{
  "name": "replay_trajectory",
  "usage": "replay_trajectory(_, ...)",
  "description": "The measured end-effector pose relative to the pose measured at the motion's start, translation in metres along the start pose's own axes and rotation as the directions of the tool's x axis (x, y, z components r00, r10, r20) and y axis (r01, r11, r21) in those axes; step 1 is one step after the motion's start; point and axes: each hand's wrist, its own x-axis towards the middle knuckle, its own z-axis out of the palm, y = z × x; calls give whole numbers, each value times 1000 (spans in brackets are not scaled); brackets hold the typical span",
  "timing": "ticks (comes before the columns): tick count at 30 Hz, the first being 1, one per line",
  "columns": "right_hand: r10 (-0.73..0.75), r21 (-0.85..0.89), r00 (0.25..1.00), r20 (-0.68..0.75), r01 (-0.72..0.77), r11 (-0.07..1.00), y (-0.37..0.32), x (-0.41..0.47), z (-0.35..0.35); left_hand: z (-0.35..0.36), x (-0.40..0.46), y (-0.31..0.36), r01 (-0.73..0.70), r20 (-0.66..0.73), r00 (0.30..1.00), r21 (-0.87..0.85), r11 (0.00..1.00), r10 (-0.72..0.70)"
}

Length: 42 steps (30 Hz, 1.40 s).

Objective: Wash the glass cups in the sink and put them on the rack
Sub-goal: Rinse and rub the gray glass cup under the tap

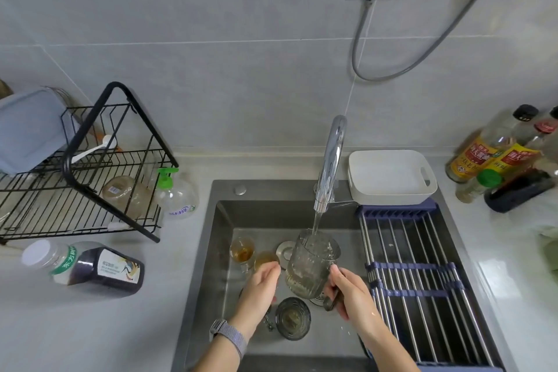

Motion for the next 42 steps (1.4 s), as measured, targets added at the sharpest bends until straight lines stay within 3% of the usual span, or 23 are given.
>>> replay_trajectory(5,-25,138,999,47,18,990,0,0,5,6,7,2,34,61,998,-108,994,-27)
replay_trajectory(10,-15,192,994,107,-6,981,1,10,9,4,11,4,-46,41,998,-103,994,50)
replay_trajectory(18,186,354,963,195,-246,902,1,28,12,-6,17,0,2,85,996,-139,990,10)
replay_trajectory(26,277,636,910,308,-413,651,11,29,15,-4,17,6,47,83,996,-197,979,-31)
replay_trajectory(32,258,776,883,392,-468,424,17,33,9,-5,18,13,6,79,997,-233,972,13)
replay_trajectory(39,201,830,873,445,-486,273,16,36,2,-2,21,27,-63,56,995,-219,974,77)
replay_trajectory(42,230,835,874,429,-480,268,14,35,-2,0,21,32,-67,101,991,-198,978,88)
